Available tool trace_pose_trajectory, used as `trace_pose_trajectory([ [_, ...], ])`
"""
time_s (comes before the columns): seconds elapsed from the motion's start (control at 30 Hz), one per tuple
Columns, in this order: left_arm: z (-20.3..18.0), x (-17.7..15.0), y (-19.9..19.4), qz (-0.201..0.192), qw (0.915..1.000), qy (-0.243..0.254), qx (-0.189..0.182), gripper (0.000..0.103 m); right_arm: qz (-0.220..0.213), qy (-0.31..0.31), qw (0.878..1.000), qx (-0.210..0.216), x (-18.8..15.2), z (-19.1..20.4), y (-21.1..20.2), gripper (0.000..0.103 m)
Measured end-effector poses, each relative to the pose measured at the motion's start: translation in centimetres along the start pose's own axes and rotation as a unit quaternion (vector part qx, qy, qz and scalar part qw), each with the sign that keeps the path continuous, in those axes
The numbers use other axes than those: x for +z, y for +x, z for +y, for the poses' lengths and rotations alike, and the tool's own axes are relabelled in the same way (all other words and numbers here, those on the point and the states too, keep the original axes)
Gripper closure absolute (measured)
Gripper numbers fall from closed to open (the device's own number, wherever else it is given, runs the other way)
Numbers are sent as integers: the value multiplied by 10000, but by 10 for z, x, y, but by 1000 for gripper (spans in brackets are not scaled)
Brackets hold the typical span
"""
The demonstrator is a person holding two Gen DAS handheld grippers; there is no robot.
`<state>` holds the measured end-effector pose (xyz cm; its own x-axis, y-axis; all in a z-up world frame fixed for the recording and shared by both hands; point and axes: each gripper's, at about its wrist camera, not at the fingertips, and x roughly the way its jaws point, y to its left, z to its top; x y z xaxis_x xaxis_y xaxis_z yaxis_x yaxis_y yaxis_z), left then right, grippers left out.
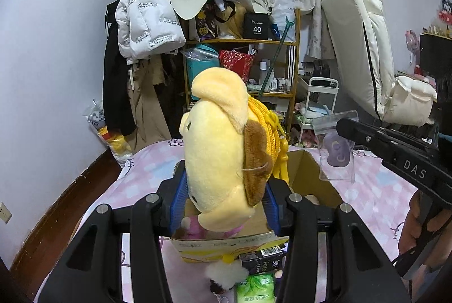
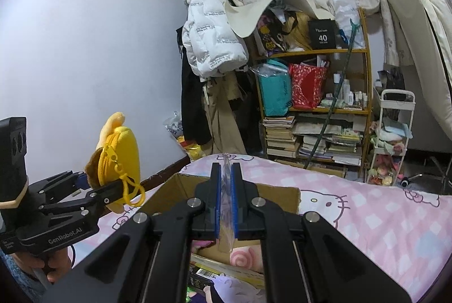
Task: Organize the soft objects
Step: 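Lift the yellow doll with the left tool and lower it into the box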
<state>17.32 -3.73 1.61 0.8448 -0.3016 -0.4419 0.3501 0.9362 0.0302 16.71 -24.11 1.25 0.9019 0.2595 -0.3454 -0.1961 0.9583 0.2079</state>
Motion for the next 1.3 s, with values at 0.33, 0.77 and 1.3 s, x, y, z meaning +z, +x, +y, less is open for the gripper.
trace_pose_trajectory([
  [0.33,1,-11,19,218,9997,62,36,56,87,159,9998,84,-6,-12,14,96],
  [0.77,0,-24,39,522,9983,225,109,55,621,270,9977,89,-25,-20,43,96],
  [1.3,1,-35,48,770,9966,269,148,46,917,392,9950,66,-35,-28,51,95],
])
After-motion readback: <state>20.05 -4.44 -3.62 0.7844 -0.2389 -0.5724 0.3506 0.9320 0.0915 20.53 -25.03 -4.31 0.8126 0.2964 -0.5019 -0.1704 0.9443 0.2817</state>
